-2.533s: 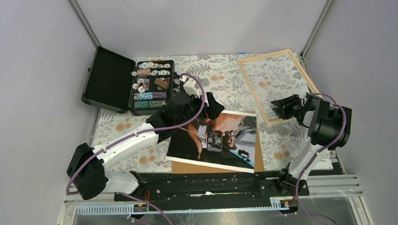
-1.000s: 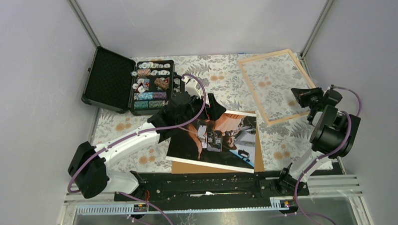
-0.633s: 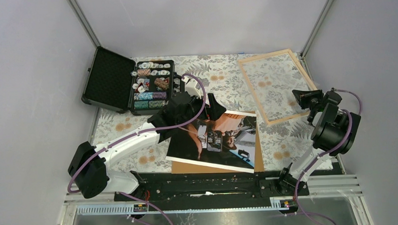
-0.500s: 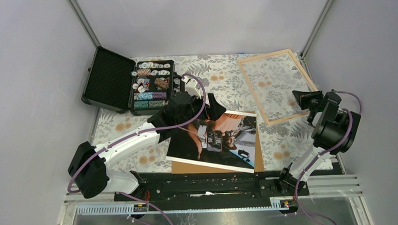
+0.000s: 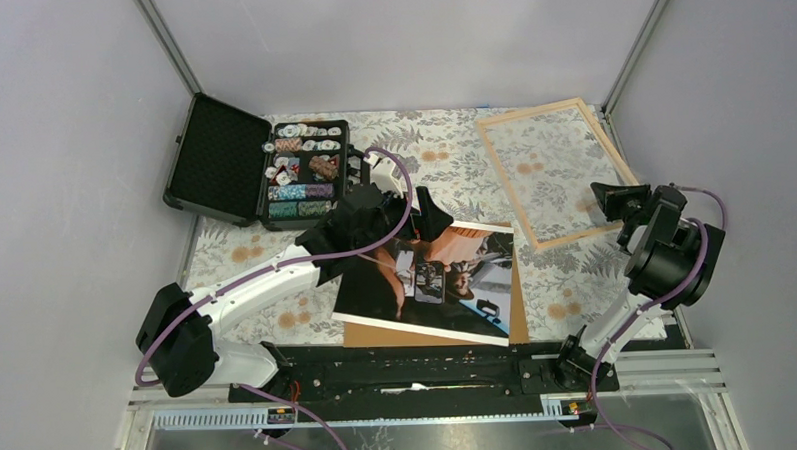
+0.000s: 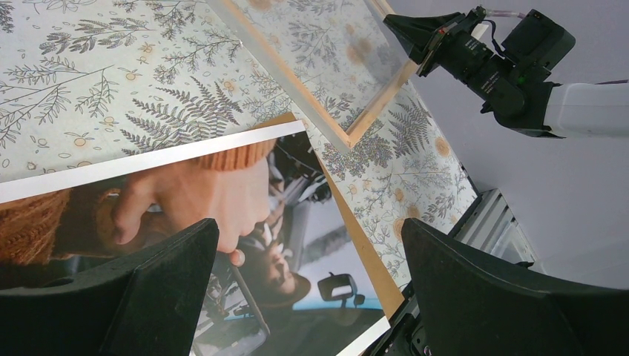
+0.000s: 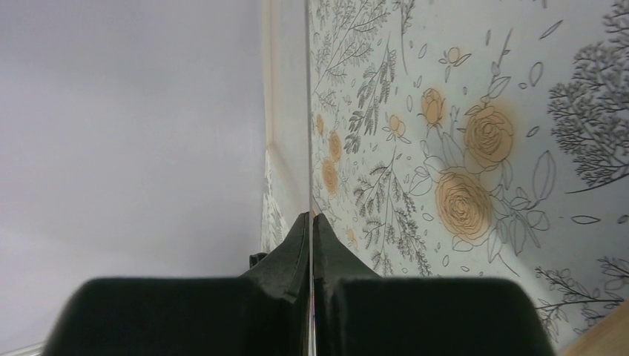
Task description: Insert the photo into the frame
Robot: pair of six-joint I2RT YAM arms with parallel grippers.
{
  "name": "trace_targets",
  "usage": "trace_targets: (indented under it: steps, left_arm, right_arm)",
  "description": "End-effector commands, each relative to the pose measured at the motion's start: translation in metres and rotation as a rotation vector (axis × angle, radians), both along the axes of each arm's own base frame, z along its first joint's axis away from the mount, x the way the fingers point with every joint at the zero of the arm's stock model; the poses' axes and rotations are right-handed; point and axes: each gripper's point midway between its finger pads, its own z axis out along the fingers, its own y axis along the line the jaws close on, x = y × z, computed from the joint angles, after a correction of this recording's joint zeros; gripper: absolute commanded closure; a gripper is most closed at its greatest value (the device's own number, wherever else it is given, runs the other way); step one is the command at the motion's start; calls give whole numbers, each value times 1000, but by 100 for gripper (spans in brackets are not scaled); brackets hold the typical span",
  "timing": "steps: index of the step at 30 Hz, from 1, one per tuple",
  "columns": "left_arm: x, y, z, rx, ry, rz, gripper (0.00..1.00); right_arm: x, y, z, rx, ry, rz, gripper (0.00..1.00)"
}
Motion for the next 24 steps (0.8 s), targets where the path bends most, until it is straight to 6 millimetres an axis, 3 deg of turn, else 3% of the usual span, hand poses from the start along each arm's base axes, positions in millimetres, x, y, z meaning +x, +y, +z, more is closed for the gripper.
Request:
trace_targets:
  steps: [1, 24]
  left_arm:
    - [3, -10, 31, -78, -58, -19, 1]
    - [2, -12, 29, -81, -49, -26, 1]
  right_arm:
    - [-6, -49, 16, -11, -15, -173, 100]
    - [-11, -87, 22, -31, -13, -261, 100]
